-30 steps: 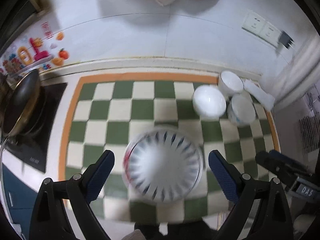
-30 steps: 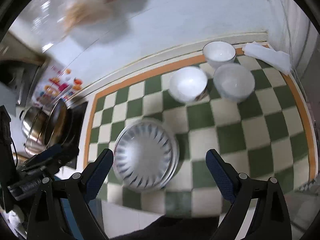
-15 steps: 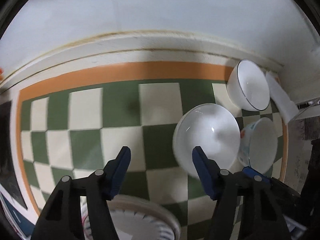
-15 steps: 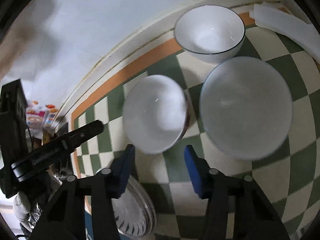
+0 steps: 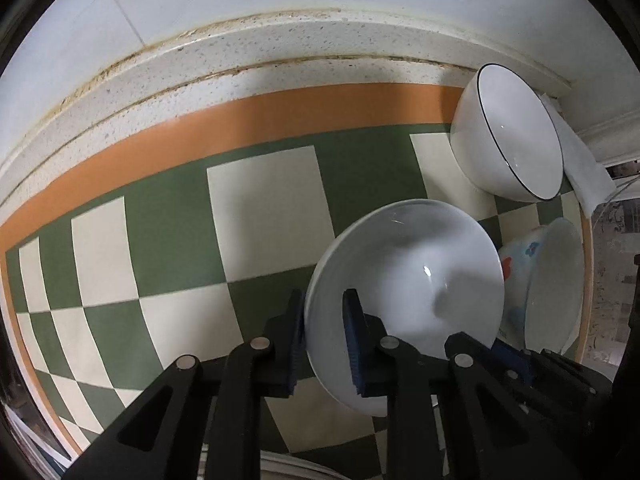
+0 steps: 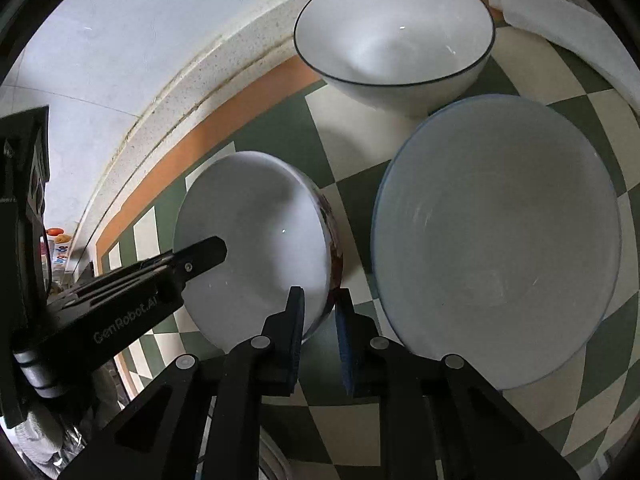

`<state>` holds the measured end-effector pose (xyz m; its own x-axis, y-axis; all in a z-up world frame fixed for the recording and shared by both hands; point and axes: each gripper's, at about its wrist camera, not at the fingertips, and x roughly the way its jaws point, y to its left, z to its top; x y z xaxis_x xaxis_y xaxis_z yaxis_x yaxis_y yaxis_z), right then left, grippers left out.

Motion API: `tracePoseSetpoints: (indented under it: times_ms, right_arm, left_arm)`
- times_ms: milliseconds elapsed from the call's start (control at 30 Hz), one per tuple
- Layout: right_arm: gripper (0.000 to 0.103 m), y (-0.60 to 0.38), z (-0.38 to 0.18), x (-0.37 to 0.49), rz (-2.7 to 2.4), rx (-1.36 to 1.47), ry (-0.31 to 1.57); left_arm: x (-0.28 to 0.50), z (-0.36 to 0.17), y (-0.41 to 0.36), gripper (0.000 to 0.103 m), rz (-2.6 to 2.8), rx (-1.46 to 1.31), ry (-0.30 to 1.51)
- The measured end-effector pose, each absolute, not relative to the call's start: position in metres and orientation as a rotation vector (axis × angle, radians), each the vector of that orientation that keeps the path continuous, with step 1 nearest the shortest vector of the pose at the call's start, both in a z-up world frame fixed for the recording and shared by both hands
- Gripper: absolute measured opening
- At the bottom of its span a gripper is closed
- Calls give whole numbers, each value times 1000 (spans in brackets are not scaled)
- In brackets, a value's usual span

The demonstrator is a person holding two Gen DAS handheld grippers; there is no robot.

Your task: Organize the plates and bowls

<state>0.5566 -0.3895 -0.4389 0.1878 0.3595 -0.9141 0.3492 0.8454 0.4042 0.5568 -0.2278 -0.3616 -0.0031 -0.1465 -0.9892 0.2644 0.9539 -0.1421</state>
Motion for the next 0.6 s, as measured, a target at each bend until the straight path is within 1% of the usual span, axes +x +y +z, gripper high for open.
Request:
tracePoseSetpoints:
  times_ms: [200, 300, 467, 600]
  right_arm:
    - [17, -389, -416, 535, 52, 564, 1374]
    - [17, -393, -401, 518, 81, 550, 1361]
    - [17, -402, -378, 476, 125, 526, 1350]
    - [17, -410, -370, 436, 135, 491, 1355]
  left_arm:
    - [523, -333, -220, 17, -322, 67, 1498]
    - [490, -316, -211, 17, -322, 42, 1483]
    - [442, -289, -210, 17, -344, 35, 1462]
    - [420, -284, -221, 17, -364, 35, 1471]
